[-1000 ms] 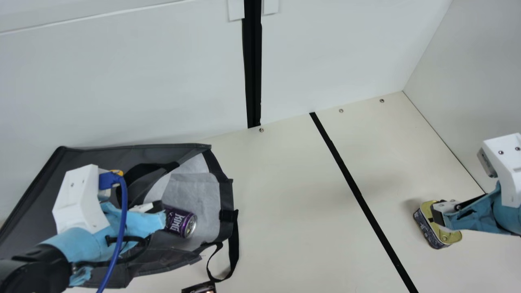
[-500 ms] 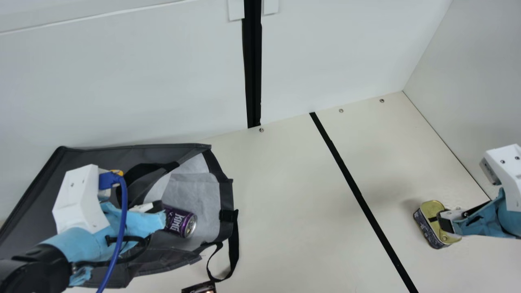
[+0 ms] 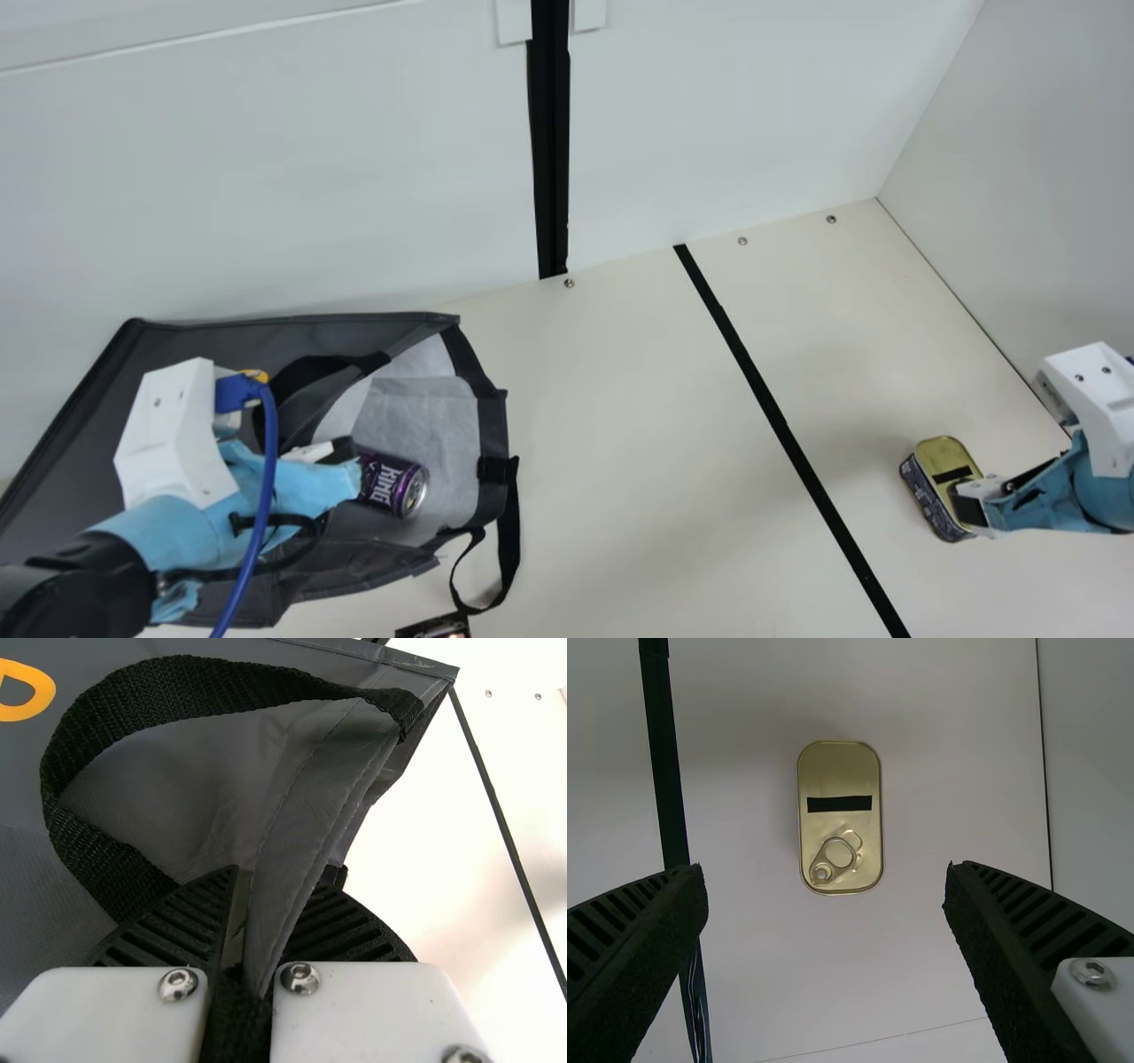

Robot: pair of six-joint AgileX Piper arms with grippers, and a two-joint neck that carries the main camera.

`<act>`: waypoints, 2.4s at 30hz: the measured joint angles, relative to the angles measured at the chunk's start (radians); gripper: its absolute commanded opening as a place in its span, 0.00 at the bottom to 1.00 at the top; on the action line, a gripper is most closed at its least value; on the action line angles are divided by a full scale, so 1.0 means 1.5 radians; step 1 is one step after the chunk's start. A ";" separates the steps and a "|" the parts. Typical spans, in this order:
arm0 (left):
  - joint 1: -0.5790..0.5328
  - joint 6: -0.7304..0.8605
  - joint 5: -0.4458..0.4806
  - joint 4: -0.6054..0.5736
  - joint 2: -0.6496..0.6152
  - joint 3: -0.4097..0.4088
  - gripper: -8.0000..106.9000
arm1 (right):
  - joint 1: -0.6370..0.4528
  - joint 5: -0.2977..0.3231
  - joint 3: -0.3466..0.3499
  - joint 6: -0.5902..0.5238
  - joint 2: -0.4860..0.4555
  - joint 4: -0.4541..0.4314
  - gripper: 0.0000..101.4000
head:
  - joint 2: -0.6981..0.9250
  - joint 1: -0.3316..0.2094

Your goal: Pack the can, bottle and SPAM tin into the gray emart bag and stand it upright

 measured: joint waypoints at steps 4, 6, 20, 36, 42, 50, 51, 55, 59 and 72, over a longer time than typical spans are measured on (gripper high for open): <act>0.000 0.000 0.000 0.000 0.000 0.000 0.00 | -0.004 -0.016 0.015 -0.013 0.018 0.007 0.94 | 0.000 0.000; 0.000 0.000 0.000 0.000 0.000 0.000 0.00 | -0.005 -0.025 0.020 -0.017 0.026 0.010 0.94 | 0.000 0.000; 0.000 0.000 0.000 0.000 0.000 0.000 0.00 | 0.010 -0.086 0.044 -0.030 0.108 0.015 0.94 | 0.000 0.000; 0.000 0.000 0.000 0.000 0.000 0.000 0.00 | 0.042 -0.158 0.049 -0.017 0.219 0.012 0.94 | 0.001 0.000; 0.000 0.000 0.000 0.000 0.000 0.000 0.00 | 0.049 -0.176 0.044 -0.011 0.253 0.010 0.81 | 0.000 0.000; 0.000 0.000 0.000 0.000 0.000 0.000 0.00 | 0.053 -0.177 0.035 -0.011 0.279 0.011 0.28 | 0.000 0.000; 0.000 0.000 0.000 0.000 0.000 0.000 0.00 | 0.053 -0.175 0.033 -0.012 0.279 0.011 0.21 | 0.000 0.000; 0.000 0.000 0.000 0.000 0.000 0.000 0.00 | 0.055 -0.172 0.026 -0.018 0.282 0.017 0.00 | 0.000 0.000; 0.000 0.000 0.000 0.000 0.000 0.000 0.00 | 0.056 -0.160 0.015 -0.031 0.279 0.025 0.00 | 0.000 0.000; 0.000 0.000 0.000 0.000 0.000 0.000 0.00 | 0.076 -0.118 -0.014 -0.073 0.233 0.036 0.00 | 0.001 0.000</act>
